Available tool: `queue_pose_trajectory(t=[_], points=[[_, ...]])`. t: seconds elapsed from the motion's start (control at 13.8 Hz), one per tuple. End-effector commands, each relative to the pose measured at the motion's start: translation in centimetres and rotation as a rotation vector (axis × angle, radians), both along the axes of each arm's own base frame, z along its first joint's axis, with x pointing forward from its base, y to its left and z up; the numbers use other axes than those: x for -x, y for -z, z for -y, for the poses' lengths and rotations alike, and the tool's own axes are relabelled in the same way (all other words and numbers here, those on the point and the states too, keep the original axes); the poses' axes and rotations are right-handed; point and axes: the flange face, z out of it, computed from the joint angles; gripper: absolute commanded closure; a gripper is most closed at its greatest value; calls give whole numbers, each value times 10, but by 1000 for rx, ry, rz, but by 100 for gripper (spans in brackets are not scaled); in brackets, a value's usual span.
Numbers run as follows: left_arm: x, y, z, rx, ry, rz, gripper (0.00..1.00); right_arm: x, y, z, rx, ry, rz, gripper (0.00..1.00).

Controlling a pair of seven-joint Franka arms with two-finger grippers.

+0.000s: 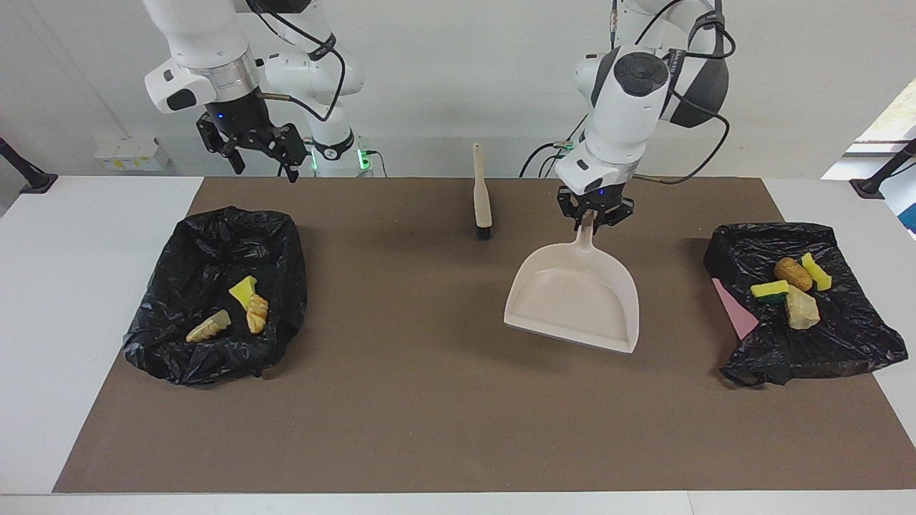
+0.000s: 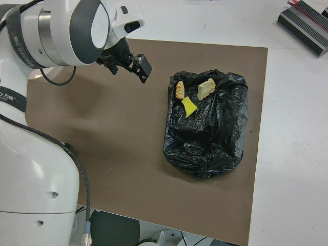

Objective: Sweep and dump trash in bin
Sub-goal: 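Set the empty dustpan on the table center with the left gripper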

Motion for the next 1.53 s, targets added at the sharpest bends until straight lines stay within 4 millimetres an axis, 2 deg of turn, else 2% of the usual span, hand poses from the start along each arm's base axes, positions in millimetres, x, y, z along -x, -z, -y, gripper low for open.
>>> queue_pose_trajectory(t=[0.0,0.07,0.36,0.44,0.73,0.8,0.87,0.95,1.02,1.16,1.24,1.38,1.45], points=[[0,38,40,23,-129,9,100,3,-3,3,-3,-24,-2,0],[4,51,60,31,-142,14,100,3,-3,3,-3,-24,-2,0],[3,100,95,64,-144,17,100,3,-3,3,-3,-23,-2,0],[2,110,98,74,-169,16,100,3,-3,3,-3,-23,-2,0],[25,142,127,67,-162,-8,100,3,-3,3,-3,-24,-2,0],[24,145,126,64,-167,-13,100,3,-3,3,-3,-24,-2,0],[19,144,122,63,-160,-12,86,3,-3,3,-3,-24,-2,0],[18,147,120,57,-164,-20,33,3,-3,3,-3,-24,-2,0],[20,148,119,48,-161,-29,0,3,-3,3,-3,-24,-2,0],[19,138,113,35,-173,-38,0,3,-3,3,-3,-24,-2,0],[10,129,100,40,-196,-29,0,3,-3,3,-3,-24,-2,0],[-17,110,63,46,-263,-18,0,3,-3,3,-3,-24,-2,0],[-24,100,58,51,-262,-11,0,3,-3,3,-3,-24,-2,0]])
